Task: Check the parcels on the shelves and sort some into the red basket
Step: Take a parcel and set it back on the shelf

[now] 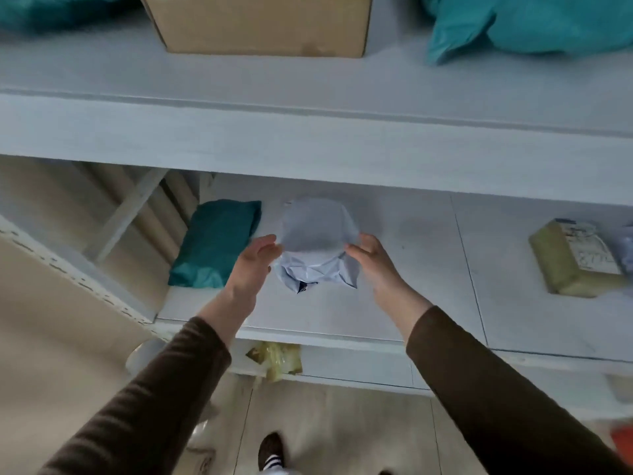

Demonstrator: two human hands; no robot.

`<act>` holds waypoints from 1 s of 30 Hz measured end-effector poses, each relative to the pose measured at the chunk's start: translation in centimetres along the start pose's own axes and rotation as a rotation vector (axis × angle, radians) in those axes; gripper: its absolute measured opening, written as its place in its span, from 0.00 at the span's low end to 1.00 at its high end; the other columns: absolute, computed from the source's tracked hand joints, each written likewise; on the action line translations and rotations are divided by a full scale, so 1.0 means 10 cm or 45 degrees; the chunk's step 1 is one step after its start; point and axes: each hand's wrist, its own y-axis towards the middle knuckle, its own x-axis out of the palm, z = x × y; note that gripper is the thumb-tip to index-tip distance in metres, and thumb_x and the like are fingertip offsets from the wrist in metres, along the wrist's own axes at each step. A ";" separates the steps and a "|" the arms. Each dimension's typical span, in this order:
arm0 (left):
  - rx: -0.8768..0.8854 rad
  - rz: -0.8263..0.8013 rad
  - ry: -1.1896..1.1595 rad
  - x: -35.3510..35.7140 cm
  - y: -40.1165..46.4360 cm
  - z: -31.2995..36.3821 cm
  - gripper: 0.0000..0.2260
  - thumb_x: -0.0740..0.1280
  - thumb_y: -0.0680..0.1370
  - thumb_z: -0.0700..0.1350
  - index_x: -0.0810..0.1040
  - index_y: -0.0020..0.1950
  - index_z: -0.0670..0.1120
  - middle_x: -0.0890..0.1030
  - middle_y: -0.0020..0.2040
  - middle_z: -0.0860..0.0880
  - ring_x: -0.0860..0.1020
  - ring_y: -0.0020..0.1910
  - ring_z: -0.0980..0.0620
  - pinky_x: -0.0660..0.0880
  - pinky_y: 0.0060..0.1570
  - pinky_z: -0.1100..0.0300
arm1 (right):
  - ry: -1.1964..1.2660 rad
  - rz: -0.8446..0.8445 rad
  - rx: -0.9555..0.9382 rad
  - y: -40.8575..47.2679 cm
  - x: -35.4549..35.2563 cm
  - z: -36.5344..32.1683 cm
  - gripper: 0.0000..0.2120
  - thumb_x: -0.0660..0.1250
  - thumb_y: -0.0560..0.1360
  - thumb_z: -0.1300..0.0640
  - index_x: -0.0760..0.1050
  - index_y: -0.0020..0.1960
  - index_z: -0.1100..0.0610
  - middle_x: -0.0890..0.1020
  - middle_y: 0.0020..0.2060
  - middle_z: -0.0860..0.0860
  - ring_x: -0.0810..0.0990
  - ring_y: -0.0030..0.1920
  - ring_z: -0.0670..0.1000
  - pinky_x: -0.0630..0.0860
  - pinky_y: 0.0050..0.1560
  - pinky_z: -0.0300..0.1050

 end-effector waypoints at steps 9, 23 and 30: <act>-0.316 -0.162 0.084 0.05 0.72 -0.17 0.39 0.71 0.80 0.56 0.54 0.86 0.51 0.66 0.80 0.48 0.67 0.79 0.42 0.64 0.78 0.45 | 0.223 0.171 0.263 0.07 0.38 -0.02 0.41 0.70 0.80 0.53 0.48 0.84 0.57 0.69 0.76 0.56 0.75 0.67 0.58 0.69 0.62 0.47; -0.311 -0.464 -0.080 -0.22 -1.22 -0.74 0.24 0.72 0.79 0.56 0.79 0.70 0.44 0.86 0.62 0.43 0.83 0.63 0.39 0.78 0.62 0.47 | 0.298 -0.017 0.169 -1.88 0.18 0.74 0.20 0.74 0.77 0.52 0.77 0.67 0.57 0.87 0.55 0.51 0.86 0.53 0.52 0.83 0.49 0.42; 0.007 -0.600 -0.157 -0.35 -2.63 -0.63 0.21 0.67 0.82 0.54 0.73 0.75 0.52 0.83 0.67 0.49 0.82 0.66 0.46 0.74 0.70 0.44 | 0.257 0.058 -0.099 -3.20 -0.06 0.69 0.19 0.76 0.75 0.51 0.78 0.65 0.49 0.87 0.53 0.43 0.86 0.53 0.43 0.78 0.51 0.36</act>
